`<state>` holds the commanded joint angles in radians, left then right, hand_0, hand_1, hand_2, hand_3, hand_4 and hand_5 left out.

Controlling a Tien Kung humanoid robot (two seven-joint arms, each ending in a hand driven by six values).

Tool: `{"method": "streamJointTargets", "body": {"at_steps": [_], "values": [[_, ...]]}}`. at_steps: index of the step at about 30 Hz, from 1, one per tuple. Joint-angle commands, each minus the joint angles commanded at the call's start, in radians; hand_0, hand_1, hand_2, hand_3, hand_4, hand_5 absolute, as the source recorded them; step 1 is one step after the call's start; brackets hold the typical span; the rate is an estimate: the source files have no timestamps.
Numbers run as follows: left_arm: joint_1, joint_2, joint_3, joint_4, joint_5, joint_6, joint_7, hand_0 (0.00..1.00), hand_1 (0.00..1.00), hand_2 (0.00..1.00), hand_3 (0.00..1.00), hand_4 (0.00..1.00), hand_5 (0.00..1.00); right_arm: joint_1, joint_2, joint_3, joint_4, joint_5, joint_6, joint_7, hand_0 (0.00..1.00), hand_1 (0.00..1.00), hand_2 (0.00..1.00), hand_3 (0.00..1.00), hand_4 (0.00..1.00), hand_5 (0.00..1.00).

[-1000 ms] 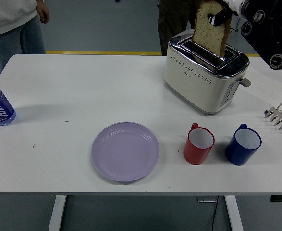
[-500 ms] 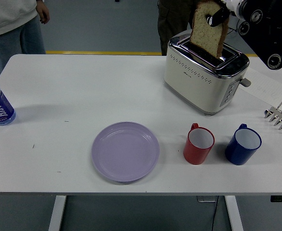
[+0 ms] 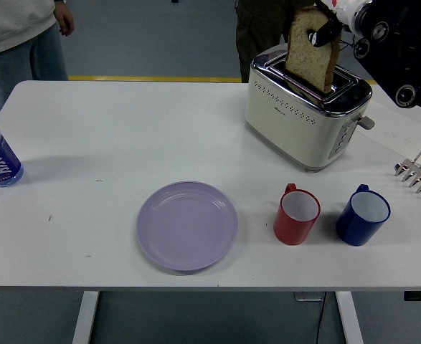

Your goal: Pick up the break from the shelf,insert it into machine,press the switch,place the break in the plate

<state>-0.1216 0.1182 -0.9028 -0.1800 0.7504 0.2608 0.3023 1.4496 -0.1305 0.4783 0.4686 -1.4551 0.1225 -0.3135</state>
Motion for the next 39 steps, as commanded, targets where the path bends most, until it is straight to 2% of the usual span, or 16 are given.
{"method": "streamJointTargets", "body": {"at_steps": [12, 13, 18, 19, 24, 25, 30, 31, 36, 37, 39], "values": [[0.000, 0.000, 0.001, 0.000, 0.000, 0.000, 0.000, 0.642, 0.488, 0.460, 0.556, 0.374, 0.820, -0.006, 0.011, -0.005, -0.003, 0.006, -0.001, 0.001, 0.002, 0.084, 0.366, 0.471, 0.482, 0.002], [0.000, 0.000, 0.001, 0.000, -0.001, 0.000, -0.001, 0.642, 0.489, 0.460, 0.555, 0.374, 0.820, -0.006, 0.011, -0.005, -0.003, 0.008, 0.001, 0.000, 0.008, 0.108, 0.381, 0.485, 0.486, 0.002], [-0.001, 0.000, 0.000, 0.000, 0.001, 0.000, 0.000, 0.642, 0.489, 0.460, 0.555, 0.374, 0.820, -0.007, 0.010, -0.004, -0.003, 0.018, 0.031, -0.003, 0.008, 0.108, 0.381, 0.485, 0.486, 0.002], [-0.001, 0.000, 0.000, 0.000, 0.001, 0.000, 0.000, 0.643, 0.488, 0.460, 0.555, 0.375, 0.821, -0.007, 0.011, -0.004, -0.003, 0.018, 0.032, -0.003, 0.139, 0.216, 0.454, 0.522, 0.570, 0.052], [-0.001, 0.000, -0.001, 0.000, 0.002, 0.000, 0.000, 0.643, 0.488, 0.460, 0.555, 0.375, 0.821, -0.008, 0.011, -0.007, -0.004, 0.017, 0.037, -0.004, 0.139, 0.216, 0.454, 0.522, 0.570, 0.052], [-0.001, 0.000, -0.001, 0.000, 0.002, 0.000, 0.000, 0.642, 0.487, 0.459, 0.556, 0.374, 0.821, -0.008, 0.011, -0.007, -0.004, 0.016, 0.037, -0.004, 0.212, 0.291, 0.494, 0.547, 0.612, 0.117], [-0.001, 0.000, -0.001, 0.000, 0.002, 0.000, 0.000, 0.642, 0.487, 0.459, 0.556, 0.374, 0.821, -0.008, 0.010, -0.005, -0.005, 0.006, 0.041, -0.001, 0.212, 0.291, 0.494, 0.547, 0.612, 0.117], [0.000, 0.000, -0.001, 0.000, 0.002, 0.000, 0.000, 0.644, 0.488, 0.459, 0.555, 0.373, 0.821, -0.008, 0.010, -0.004, -0.005, 0.004, 0.043, -0.001, 0.351, 0.412, 0.592, 0.650, 0.661, 0.175], [0.001, 0.000, -0.002, 0.000, 0.003, 0.000, 0.000, 0.644, 0.488, 0.459, 0.555, 0.373, 0.821, -0.008, 0.009, 0.004, -0.006, -0.006, 0.044, 0.007, 0.351, 0.412, 0.592, 0.650, 0.661, 0.175], [0.001, 0.000, -0.002, 0.000, 0.004, 0.000, 0.000, 0.642, 0.488, 0.459, 0.555, 0.374, 0.822, -0.008, 0.009, 0.005, -0.005, -0.005, 0.045, 0.010, 0.762, 0.712, 0.780, 0.858, 0.705, 0.235], [0.000, 0.000, -0.002, 0.000, 0.004, 0.000, 0.001, 0.642, 0.488, 0.459, 0.555, 0.374, 0.822, -0.008, 0.008, 0.006, -0.005, -0.003, 0.046, 0.013, 0.762, 0.712, 0.780, 0.858, 0.705, 0.235]]}}
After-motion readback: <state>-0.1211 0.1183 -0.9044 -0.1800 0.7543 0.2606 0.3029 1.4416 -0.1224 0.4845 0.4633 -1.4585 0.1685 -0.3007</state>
